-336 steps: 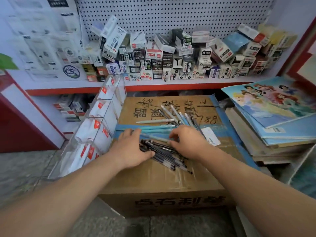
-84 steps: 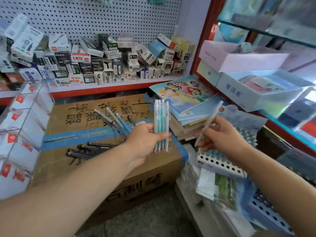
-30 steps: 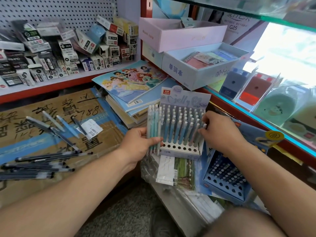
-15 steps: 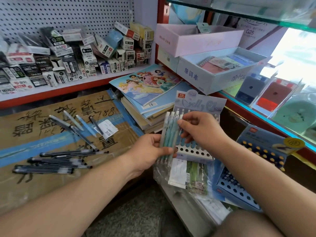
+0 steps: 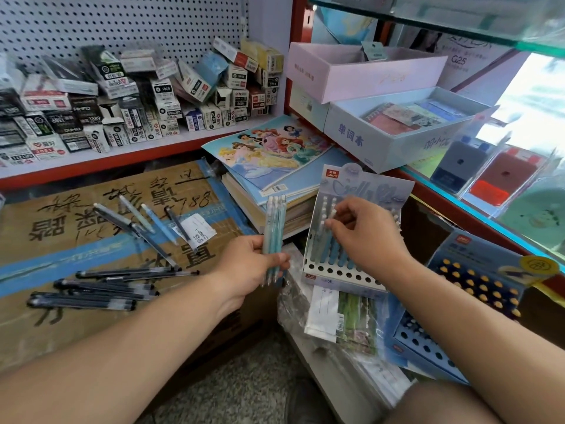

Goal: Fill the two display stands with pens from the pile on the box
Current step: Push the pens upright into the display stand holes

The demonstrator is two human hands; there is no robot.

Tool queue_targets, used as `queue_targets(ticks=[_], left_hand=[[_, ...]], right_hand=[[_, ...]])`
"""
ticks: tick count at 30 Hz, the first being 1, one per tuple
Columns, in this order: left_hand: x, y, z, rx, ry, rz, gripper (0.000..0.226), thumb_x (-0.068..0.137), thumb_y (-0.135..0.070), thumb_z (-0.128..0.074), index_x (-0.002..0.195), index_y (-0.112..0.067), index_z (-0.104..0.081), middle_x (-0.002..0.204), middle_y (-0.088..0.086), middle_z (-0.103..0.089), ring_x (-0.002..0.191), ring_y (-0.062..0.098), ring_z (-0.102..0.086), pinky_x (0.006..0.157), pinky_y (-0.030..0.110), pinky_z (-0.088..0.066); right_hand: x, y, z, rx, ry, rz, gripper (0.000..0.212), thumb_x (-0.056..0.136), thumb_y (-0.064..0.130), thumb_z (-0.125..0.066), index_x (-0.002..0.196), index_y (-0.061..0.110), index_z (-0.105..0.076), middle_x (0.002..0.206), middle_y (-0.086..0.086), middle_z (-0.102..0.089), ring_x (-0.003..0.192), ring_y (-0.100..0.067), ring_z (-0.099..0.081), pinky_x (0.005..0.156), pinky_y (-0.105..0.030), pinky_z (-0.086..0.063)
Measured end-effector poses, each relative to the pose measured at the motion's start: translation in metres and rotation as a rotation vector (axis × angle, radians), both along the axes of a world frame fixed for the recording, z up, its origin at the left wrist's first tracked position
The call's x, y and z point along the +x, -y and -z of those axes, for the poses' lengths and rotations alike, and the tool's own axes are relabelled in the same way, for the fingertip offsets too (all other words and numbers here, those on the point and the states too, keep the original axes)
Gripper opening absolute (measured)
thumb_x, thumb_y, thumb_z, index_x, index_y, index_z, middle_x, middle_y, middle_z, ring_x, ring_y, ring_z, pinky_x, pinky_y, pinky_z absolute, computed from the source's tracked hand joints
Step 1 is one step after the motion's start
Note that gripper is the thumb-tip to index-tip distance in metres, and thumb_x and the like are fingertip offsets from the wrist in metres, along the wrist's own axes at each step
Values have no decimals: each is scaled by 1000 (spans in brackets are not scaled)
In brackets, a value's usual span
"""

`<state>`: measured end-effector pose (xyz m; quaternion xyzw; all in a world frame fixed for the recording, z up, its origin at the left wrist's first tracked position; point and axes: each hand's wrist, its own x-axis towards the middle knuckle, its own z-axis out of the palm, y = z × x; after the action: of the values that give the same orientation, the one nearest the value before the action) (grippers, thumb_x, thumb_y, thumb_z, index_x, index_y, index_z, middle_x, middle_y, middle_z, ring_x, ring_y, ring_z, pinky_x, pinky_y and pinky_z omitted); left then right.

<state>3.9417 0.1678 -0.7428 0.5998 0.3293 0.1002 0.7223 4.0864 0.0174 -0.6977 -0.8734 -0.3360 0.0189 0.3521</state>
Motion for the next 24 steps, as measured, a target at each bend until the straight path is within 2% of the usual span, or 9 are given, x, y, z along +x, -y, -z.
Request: queue_targets(ticks=[3,9,14,18,21,24], left_hand=[[3,2,0,-10,12,12,34,89,4,-70,122,-3,-64,103,16,-76,88,21,-76,69,27,-62],[8,3,2,-6,-5,25,38,89,2,-72,126,-4,-64,105,14,-77,90,19,-77,69,26,-59],[8,5,2,-4,0,30,39,89,2,-72,127,-3,-64,105,14,-77,90,19,-77,71,26,-60],[8,6,1,1,2,31,38,89,2,-72,125,-4,-64,104,14,-77,89,19,-77,70,26,-60],[9,6,2,12,-1,34,36,89,2,-72,123,-4,-65,103,14,-77,90,20,-77,72,28,-61],[10,8,2,26,-4,41,34,89,1,-73,121,-6,-66,102,13,-77,91,21,-77,79,33,-61]], right_hand=[[2,0,3,-14,-4,-3,8,95,27,-70,91,22,-66,80,9,-66,76,-7,-62,72,-30,-55],[4,2,8,11,-32,-14,7,94,28,-71,93,23,-67,81,8,-69,78,-9,-66,78,-37,-59],[5,1,11,3,-10,-16,8,93,30,-72,92,25,-67,80,10,-68,77,-6,-65,76,-32,-59],[4,-2,14,-93,15,-43,8,92,30,-73,92,23,-70,80,12,-68,77,-4,-64,76,-31,-57],[3,-3,17,-187,25,-54,12,94,34,-71,97,23,-73,81,12,-69,70,-4,-64,69,-29,-57],[3,-7,18,-255,53,-46,17,95,39,-69,94,23,-74,78,9,-70,69,-10,-66,70,-35,-59]])
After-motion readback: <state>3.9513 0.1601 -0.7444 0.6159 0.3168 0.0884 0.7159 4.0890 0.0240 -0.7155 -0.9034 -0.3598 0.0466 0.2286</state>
